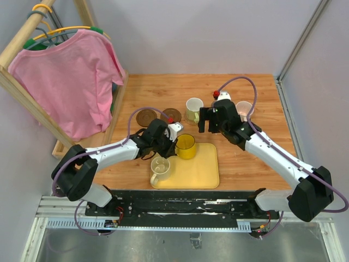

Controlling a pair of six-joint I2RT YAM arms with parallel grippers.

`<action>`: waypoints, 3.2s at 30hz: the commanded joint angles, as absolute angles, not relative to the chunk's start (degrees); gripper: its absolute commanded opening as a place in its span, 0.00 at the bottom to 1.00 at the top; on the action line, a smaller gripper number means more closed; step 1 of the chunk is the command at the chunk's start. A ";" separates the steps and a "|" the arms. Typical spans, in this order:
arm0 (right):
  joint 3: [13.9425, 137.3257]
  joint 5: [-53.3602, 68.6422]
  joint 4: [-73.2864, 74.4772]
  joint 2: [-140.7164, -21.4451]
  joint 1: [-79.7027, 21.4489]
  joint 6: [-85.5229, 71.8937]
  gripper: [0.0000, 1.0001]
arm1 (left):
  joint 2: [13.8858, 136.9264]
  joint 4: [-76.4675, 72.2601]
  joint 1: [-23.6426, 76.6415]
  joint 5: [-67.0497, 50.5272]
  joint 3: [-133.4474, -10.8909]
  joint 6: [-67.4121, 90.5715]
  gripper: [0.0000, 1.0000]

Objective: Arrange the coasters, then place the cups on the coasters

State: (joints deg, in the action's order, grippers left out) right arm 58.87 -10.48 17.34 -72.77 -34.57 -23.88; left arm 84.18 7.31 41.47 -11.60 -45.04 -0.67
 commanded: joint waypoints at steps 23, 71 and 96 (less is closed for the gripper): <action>50.08 -16.49 17.15 -65.13 -35.07 -25.59 0.89 | 68.86 0.79 42.10 8.25 -48.76 6.07 0.01; 30.33 -11.25 11.12 -62.55 -35.07 -28.52 0.37 | 102.06 3.99 38.17 30.29 -69.47 27.85 0.01; 30.33 -10.03 10.28 -63.69 -35.13 -27.61 0.37 | 107.22 4.89 38.85 31.03 -72.79 29.00 0.01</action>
